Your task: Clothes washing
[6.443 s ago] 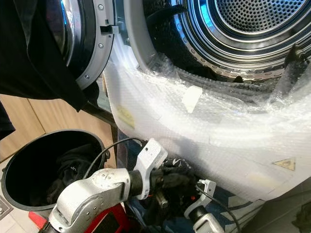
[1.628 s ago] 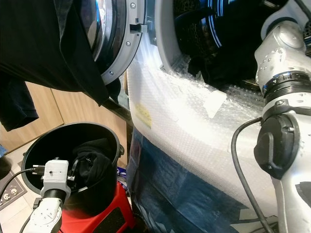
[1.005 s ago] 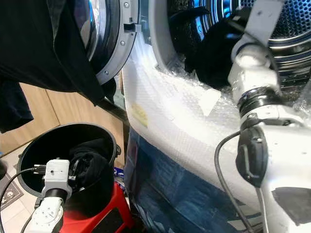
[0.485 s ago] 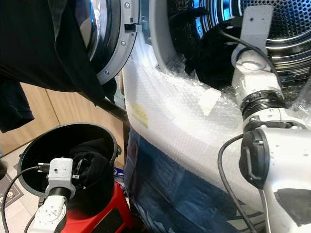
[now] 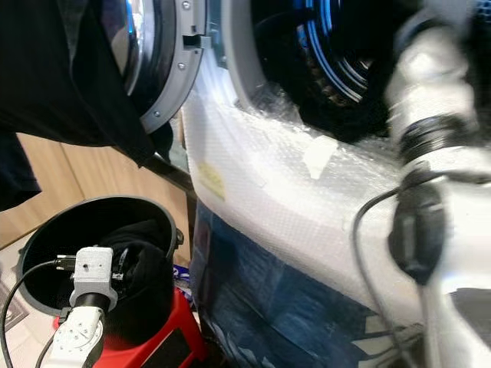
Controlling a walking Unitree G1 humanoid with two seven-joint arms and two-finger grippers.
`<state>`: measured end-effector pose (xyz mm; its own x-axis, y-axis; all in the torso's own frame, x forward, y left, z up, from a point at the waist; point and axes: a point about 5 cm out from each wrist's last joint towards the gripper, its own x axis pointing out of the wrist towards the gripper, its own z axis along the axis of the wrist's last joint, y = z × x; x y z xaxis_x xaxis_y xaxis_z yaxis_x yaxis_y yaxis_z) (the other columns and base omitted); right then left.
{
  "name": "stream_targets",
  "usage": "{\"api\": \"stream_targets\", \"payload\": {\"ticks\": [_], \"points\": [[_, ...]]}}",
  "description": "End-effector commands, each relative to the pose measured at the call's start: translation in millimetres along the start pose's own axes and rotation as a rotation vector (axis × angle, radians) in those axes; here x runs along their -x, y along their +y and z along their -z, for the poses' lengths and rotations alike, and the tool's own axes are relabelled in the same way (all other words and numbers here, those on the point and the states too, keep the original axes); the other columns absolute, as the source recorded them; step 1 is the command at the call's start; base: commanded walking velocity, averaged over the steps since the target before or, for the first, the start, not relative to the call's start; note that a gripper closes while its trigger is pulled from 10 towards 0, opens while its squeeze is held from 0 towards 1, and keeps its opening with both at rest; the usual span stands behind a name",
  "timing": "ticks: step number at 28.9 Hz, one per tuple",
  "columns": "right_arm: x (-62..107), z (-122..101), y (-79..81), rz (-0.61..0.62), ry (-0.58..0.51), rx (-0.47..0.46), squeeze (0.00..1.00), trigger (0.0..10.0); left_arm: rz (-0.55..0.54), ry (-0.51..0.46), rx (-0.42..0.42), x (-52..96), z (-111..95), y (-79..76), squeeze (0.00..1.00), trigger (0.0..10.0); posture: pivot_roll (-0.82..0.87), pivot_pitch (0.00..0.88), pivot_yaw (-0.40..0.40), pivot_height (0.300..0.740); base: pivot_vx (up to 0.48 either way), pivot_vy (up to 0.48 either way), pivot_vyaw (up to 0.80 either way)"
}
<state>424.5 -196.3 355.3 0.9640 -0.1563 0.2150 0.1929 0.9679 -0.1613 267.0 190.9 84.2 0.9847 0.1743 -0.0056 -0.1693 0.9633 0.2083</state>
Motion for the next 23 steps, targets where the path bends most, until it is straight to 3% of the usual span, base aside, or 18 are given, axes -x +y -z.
{"api": "stream_targets", "payload": {"ticks": [1, 4, 6, 8, 13, 15, 19, 20, 23], "points": [[2.0, 21, 2.5, -0.009, 0.091, 0.01, 1.0, 10.0, 0.017, 0.006, -0.005, 0.9, -1, -2.0, 0.0, 10.0, 0.34, 0.0, -0.082, 0.74, 0.0, 0.0, 0.0], [2.5, 24, 3.5, -0.015, 0.112, 0.044, 1.0, 10.0, 0.007, 0.002, 0.011, 1.4, -3, -3.0, 0.0, 10.0, 0.34, 0.0, -0.081, 0.74, 0.0, 0.0, 0.0], [-0.7, -5, -7.2, 0.054, 0.007, -0.056, 1.0, 10.0, 0.015, -0.003, 0.005, 2.3, -4, -3.5, 0.0, 10.0, 0.34, 0.0, -0.077, 0.74, 0.0, 0.0, 0.0], [-0.3, -52, -27.7, 0.169, -0.162, -0.165, 1.0, 10.0, 0.015, -0.005, 0.008, 3.1, -5, -3.2, 0.0, 10.0, 0.34, 0.0, -0.072, 0.74, 0.0, 0.0, 0.0], [4.8, -87, -47.9, 0.268, -0.285, -0.228, 1.0, 10.0, 0.02, -0.009, 0.007, 3.9, -5, -3.7, 0.0, 10.0, 0.34, 0.0, -0.067, 0.74, 0.0, 0.0, 0.0], [4.1, -84, -47.2, 0.258, -0.266, -0.214, 1.0, 10.0, 0.022, -0.006, 0.01, 4.0, -5, -4.8, 0.0, 10.0, 0.34, 0.0, -0.069, 0.74, 0.0, 0.0, 0.0], [-1.1, -49, -26.6, 0.148, -0.123, -0.203, 1.0, 10.0, 0.037, 0.006, 0.004, 1.3, -4, -6.9, 0.0, 10.0, 0.32, 0.0, -0.059, 0.74, 0.0, 0.0, 0.0], [-1.9, -27, -16.3, 0.115, -0.023, -0.26, 1.0, 10.0, 0.038, 0.005, 0.011, 0.4, -4, -7.1, 0.0, 10.0, 0.32, 0.0, -0.055, 0.74, 0.0, 0.0, 0.0], [-1.0, -7, -5.5, 0.086, 0.039, -0.204, 1.0, 10.0, 0.034, 0.001, 0.021, -1.1, -6, -6.2, 0.0, 10.0, 0.32, 0.0, -0.053, 0.74, 0.0, 0.0, 0.0]]}}
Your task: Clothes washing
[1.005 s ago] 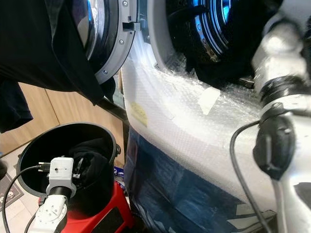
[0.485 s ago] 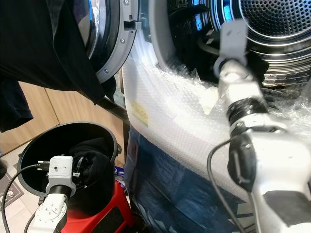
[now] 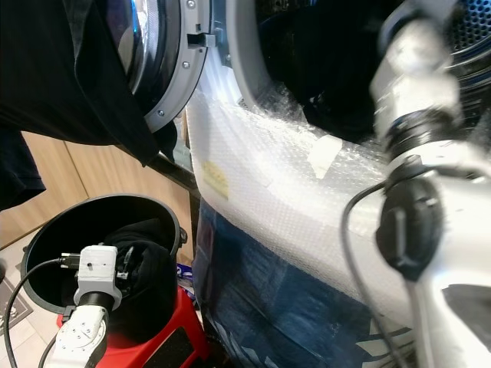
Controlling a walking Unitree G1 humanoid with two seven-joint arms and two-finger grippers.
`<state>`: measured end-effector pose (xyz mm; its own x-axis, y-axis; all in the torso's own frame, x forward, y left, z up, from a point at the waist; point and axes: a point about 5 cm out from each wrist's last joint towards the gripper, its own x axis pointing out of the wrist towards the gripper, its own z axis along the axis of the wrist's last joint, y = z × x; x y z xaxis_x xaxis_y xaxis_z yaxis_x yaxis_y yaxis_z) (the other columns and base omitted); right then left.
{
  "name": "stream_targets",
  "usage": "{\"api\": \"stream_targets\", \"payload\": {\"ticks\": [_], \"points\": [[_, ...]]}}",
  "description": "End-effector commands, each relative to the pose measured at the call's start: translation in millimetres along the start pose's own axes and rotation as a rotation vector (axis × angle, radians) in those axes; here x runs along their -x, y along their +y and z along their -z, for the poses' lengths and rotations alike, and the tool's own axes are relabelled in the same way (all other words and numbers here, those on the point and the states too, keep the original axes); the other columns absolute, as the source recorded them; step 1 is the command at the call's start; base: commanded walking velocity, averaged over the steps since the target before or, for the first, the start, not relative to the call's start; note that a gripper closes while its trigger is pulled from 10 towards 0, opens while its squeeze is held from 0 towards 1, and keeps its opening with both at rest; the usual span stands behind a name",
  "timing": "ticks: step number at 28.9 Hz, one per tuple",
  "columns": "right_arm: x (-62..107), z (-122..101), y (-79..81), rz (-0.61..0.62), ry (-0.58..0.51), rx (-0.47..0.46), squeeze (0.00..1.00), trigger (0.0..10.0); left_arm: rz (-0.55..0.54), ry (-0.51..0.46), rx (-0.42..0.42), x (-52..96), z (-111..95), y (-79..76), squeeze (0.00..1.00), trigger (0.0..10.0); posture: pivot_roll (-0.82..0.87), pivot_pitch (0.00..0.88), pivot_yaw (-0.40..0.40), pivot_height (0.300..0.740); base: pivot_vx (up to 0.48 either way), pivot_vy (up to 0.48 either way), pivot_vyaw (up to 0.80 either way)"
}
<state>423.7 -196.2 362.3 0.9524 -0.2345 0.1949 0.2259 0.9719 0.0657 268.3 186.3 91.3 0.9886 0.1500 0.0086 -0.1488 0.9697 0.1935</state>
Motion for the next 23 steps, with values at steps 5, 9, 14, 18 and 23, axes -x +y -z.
{"api": "stream_targets", "payload": {"ticks": [5, 9, 14, 18, 23], "points": [[-1.1, -6, -7.6, 0.024, 0.001, -0.013, 1.0, 10.0, 0.012, 0.017, 0.003, -2.3, 0, -0.7, 0.0, 10.0, 0.33, 0.0, -0.054, 0.74, 0.0, 0.0, 0.0], [-1.6, -19, -12.4, 0.051, -0.036, 0.008, 1.0, 10.0, 0.006, 0.019, 0.005, -3.0, 0, 1.6, 0.0, 10.0, 0.32, 0.0, -0.055, 0.74, 0.0, 0.0, 0.0], [-1.7, -20, -16.4, 0.093, -0.009, -0.005, 1.0, 10.0, 0.011, 0.025, 0.01, -3.6, 1, 0.6, 0.0, 10.0, 0.31, 0.0, -0.05, 0.74, 0.0, 0.0, 0.0], [-1.0, -22, -4.5, 0.062, 0.004, 0.02, 0.0, 10.0, 0.025, 0.024, 0.015, -3.7, 0, -3.0, 0.0, 10.0, 0.31, 0.0, -0.045, 0.74, 0.0, 0.0, 0.0], [-1.1, -38, -10.5, 0.102, -0.043, -0.042, 0.0, 10.0, 0.029, 0.031, 0.026, -3.2, 2, -7.3, 0.0, 10.0, 0.34, 0.0, -0.054, 0.74, 0.0, 0.0, 0.0]]}}
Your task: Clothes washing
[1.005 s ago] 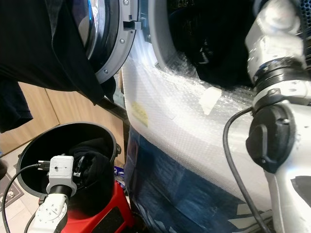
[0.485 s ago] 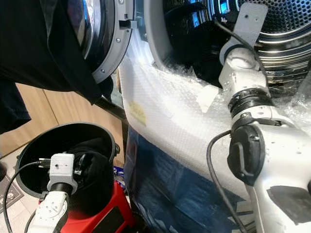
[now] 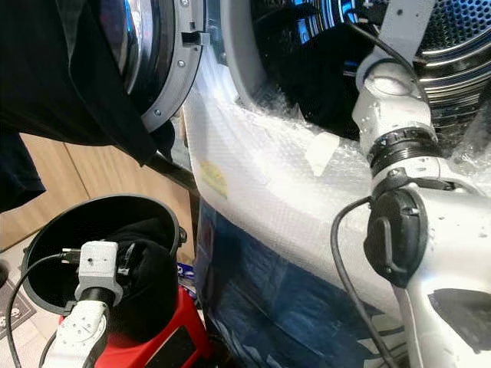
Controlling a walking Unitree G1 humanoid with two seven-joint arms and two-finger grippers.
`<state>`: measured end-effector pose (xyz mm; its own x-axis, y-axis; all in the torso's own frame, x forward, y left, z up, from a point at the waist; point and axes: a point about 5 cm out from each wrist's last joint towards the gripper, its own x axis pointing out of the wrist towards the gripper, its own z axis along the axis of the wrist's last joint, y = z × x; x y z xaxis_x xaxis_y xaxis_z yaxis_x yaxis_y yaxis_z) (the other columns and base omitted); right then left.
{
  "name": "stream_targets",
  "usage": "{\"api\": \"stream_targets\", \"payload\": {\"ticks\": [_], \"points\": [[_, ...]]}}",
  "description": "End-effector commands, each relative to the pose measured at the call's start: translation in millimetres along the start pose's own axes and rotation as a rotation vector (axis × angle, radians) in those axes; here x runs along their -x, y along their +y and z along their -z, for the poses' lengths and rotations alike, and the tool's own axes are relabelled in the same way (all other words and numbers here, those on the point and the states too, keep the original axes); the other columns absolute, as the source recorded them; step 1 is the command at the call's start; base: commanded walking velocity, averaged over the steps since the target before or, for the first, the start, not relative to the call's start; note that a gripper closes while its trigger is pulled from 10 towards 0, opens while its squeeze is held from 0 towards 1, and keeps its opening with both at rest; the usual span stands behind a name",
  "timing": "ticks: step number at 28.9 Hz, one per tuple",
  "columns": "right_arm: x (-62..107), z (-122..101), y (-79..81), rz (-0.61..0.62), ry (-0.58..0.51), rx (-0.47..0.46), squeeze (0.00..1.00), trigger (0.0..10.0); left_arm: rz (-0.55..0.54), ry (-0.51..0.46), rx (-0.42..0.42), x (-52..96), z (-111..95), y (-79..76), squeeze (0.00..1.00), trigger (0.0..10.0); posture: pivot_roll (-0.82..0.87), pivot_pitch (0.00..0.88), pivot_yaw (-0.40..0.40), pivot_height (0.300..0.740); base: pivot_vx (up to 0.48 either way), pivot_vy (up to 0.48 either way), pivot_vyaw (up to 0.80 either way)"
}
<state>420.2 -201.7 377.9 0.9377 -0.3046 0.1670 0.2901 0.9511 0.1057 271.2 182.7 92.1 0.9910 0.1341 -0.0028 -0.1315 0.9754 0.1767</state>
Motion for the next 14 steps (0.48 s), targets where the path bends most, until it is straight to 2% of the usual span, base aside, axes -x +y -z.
{"api": "stream_targets", "payload": {"ticks": [1, 2, 7, 11, 14], "points": [[-0.3, -25, -9.6, 0.061, -0.076, 0.01, 0.0, 10.0, 0.011, 0.02, 0.009, -1.1, 2, -3.8, 0.0, 10.0, 0.35, 0.0, -0.059, 0.74, 0.0, 0.0, 0.0], [-0.5, -27, -14.6, 0.095, -0.086, 0.041, 0.0, 10.0, 0.012, 0.017, 0.009, -1.2, 1, -3.9, 0.0, 10.0, 0.35, 0.0, -0.062, 0.74, 0.0, 0.0, 0.0], [-0.5, -38, -37.8, 0.242, -0.102, 0.01, 0.0, 10.0, -0.009, 0.006, 0.014, -0.5, 0, -2.2, 0.0, 10.0, 0.35, 0.0, -0.069, 0.74, 0.0, 0.0, 0.0], [-0.8, -32, -32.3, 0.219, -0.097, 0.063, 0.0, 10.0, -0.002, 0.01, 0.014, -0.1, 1, -4.3, 0.0, 10.0, 0.34, 0.0, -0.071, 0.74, 0.0, 0.0, 0.0], [-1.6, -7, -25.7, 0.185, -0.027, 0.085, 0.0, 10.0, 0.009, 0.017, 0.02, 0.0, 3, -7.9, 0.0, 10.0, 0.32, 0.0, -0.068, 0.74, 0.0, 0.0, 0.0]]}}
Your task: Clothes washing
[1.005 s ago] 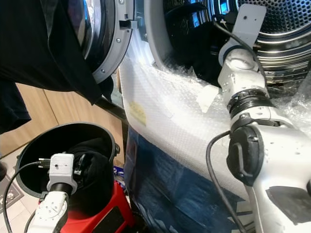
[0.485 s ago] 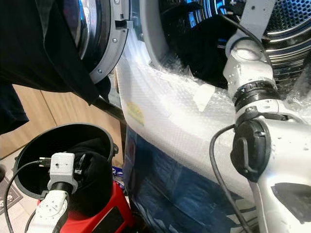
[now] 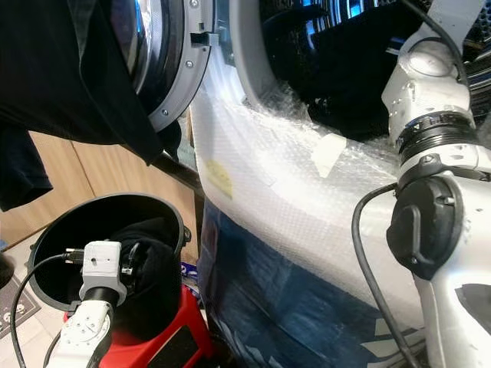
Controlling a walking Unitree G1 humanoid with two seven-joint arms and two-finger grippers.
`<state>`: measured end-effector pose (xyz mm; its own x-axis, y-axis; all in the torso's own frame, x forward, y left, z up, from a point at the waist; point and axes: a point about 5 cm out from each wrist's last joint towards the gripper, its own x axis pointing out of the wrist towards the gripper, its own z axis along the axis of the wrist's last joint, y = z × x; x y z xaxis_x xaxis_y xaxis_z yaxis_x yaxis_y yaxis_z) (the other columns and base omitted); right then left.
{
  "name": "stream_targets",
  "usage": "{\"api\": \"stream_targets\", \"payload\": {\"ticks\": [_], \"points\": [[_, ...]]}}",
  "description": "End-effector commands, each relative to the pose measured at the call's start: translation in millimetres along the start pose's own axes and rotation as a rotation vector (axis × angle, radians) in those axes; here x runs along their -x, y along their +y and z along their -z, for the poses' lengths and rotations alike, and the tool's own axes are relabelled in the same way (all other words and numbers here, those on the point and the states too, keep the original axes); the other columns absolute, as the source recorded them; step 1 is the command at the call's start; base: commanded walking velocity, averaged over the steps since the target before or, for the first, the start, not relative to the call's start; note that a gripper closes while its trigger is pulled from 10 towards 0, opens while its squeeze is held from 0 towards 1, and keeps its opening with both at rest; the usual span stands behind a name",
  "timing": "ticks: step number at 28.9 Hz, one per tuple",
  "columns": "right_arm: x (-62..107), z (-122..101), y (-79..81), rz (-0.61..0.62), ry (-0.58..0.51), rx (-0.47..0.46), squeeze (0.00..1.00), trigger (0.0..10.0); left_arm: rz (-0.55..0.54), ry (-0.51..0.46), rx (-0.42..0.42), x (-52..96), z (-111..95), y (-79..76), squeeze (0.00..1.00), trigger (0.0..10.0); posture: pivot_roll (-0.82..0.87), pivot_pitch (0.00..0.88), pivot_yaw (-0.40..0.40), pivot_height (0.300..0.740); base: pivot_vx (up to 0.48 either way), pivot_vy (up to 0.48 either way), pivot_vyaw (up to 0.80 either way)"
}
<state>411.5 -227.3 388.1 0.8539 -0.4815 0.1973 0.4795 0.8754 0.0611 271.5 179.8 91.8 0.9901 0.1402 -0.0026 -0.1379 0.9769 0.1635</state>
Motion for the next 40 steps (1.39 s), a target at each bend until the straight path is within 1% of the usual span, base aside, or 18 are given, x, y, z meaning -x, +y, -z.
{"api": "stream_targets", "payload": {"ticks": [1, 2, 4, 6, 8, 9, 10, 11, 12, 13, 14, 18, 22, 24, 29, 30, 35, 40], "points": [[1.1, 14, 3.8, -0.03, 0.041, 0.006, 0.0, 10.0, 0.022, 0.019, 0.007, -0.2, 3, -6.2, 0.0, 10.0, 0.33, 0.0, -0.069, 0.74, 0.0, 0.0, 0.0], [1.9, 19, 5.9, -0.046, 0.055, 0.006, 0.0, 10.0, 0.027, 0.021, 0.007, -0.2, 3, -6.9, 0.0, 10.0, 0.33, 0.0, -0.069, 0.74, 0.0, 0.0, 0.0], [6.8, 40, 18.4, -0.132, 0.14, -0.036, 0.0, 10.0, 0.038, 0.018, 0.004, -0.4, 2, -7.6, 0.0, 10.0, 0.32, 0.0, -0.063, 0.74, 0.0, 0.0, 0.0], [9.8, 45, 26.4, -0.192, 0.134, 0.009, 0.0, 10.0, 0.031, 0.021, 0.014, 0.1, 1, -7.4, 0.0, 10.0, 0.32, 0.0, -0.068, 0.74, 0.0, 0.0, 0.0], [10.2, 46, 27.4, -0.196, 0.132, 0.002, 0.0, 10.0, 0.03, 0.022, 0.015, 0.9, 2, -7.5, 0.0, 10.0, 0.31, 0.0, -0.07, 0.74, 0.0, 0.0, 0.0], [10.7, 45, 29.4, -0.218, 0.144, -0.041, 0.0, 10.0, 0.03, 0.024, 0.016, 1.8, 2, -7.8, 0.0, 10.0, 0.31, 0.0, -0.064, 0.74, 0.0, 0.0, 0.0], [11.6, 45, 31.9, -0.235, 0.183, -0.139, 0.0, 10.0, 0.032, 0.026, 0.017, 2.2, 3, -8.2, 0.0, 10.0, 0.31, 0.0, -0.064, 0.74, 0.0, 0.0, 0.0], [12.3, 45, 33.8, -0.246, 0.211, -0.21, 0.0, 10.0, 0.034, 0.028, 0.017, 2.3, 3, -8.4, 0.0, 10.0, 0.31, 0.0, -0.064, 0.74, 0.0, 0.0, 0.0], [11.8, 36, 35.3, -0.276, 0.183, -0.205, 0.0, 10.0, 0.039, 0.033, 0.017, 3.1, 5, -9.0, 0.0, 10.0, 0.3, 0.0, -0.061, 0.74, 0.0, 0.0, 0.0], [10.9, 33, 33.7, -0.27, 0.172, -0.209, 0.0, 10.0, 0.04, 0.034, 0.017, 3.5, 5, -9.2, 0.0, 10.0, 0.29, 0.0, -0.062, 0.74, 0.0, 0.0, 0.0], [9.6, 29, 30.9, -0.259, 0.165, -0.238, 0.0, 10.0, 0.042, 0.034, 0.018, 4.0, 4, -9.6, 0.0, 10.0, 0.29, 0.0, -0.061, 0.74, 0.0, 0.0, 0.0], [6.6, 26, 22.8, -0.242, 0.157, -0.242, 0.0, 10.0, 0.047, 0.044, 0.019, 5.4, 7, -10.1, 0.0, 10.0, 0.27, 0.0, -0.066, 0.74, 0.0, 0.0, 0.0], [6.8, 28, 21.7, -0.265, 0.149, -0.224, 0.0, 10.0, 0.052, 0.05, 0.018, 8.5, 8, -11.0, 0.0, 10.0, 0.28, 0.0, -0.068, 0.74, 0.0, 0.0, 0.0], [5.9, 28, 18.3, -0.233, 0.131, -0.195, 0.0, 10.0, 0.051, 0.05, 0.018, 9.1, 9, -10.6, 0.0, 10.0, 0.27, 0.0, -0.071, 0.74, 0.0, 0.0, 0.0], [4.8, 26, 9.9, -0.262, 0.097, -0.177, 0.0, 10.0, 0.049, 0.054, 0.018, 12.4, 10, -9.7, 0.0, 10.0, 0.29, 0.0, -0.081, 0.74, 0.0, 0.0, 0.0], [5.0, 25, 8.5, -0.269, 0.078, -0.156, 0.0, 10.0, 0.047, 0.055, 0.017, 12.7, 10, -9.1, 0.0, 10.0, 0.29, 0.0, -0.081, 0.74, 0.0, 0.0, 0.0], [11.0, 30, 2.0, -0.318, 0.056, -0.137, 0.0, 10.0, 0.04, 0.06, 0.016, 15.4, 12, -6.3, 0.0, 10.0, 0.28, 0.0, -0.078, 0.74, 0.0, 0.0, 0.0], [20.0, 37, -2.4, -0.359, 0.067, -0.19, 0.0, 10.0, 0.041, 0.065, 0.011, 14.7, 12, -4.0, 0.0, 10.0, 0.28, 0.0, -0.068, 0.74, 0.0, 0.0, 0.0]]}}
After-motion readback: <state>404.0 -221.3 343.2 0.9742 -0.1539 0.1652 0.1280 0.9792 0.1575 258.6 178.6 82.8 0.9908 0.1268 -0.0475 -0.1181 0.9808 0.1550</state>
